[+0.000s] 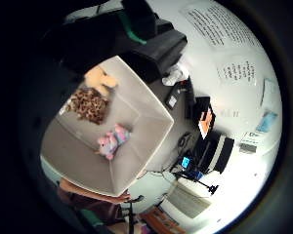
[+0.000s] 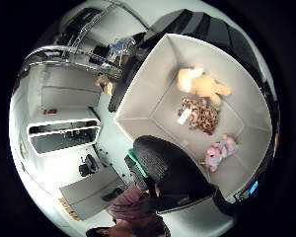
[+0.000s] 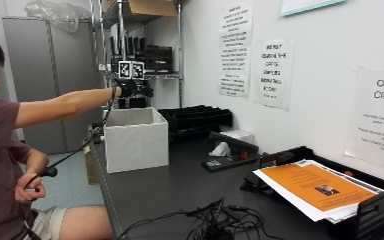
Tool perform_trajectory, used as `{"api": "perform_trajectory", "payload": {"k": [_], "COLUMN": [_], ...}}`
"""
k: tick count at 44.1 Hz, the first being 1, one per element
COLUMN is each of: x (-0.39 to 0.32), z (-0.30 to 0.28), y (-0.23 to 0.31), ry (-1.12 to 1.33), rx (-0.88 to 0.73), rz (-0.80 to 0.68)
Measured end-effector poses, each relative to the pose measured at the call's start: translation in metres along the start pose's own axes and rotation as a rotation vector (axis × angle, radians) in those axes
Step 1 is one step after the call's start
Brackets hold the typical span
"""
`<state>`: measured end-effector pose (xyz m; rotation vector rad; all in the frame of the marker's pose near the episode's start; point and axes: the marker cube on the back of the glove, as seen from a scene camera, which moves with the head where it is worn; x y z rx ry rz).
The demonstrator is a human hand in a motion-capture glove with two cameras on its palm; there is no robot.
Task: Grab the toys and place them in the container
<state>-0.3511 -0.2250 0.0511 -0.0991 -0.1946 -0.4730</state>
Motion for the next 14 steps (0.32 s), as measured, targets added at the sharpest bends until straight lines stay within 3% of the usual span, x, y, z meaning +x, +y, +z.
{"api": "perform_trajectory", "payload": {"k": [9,14], "x": [0.021,0.027], "z": [-0.007,-0.014], "y": [0.015,0.019], "ry": [0.018,-0.019], "rx": [-0.010,0.053], "rz": [0.120,0.081]}}
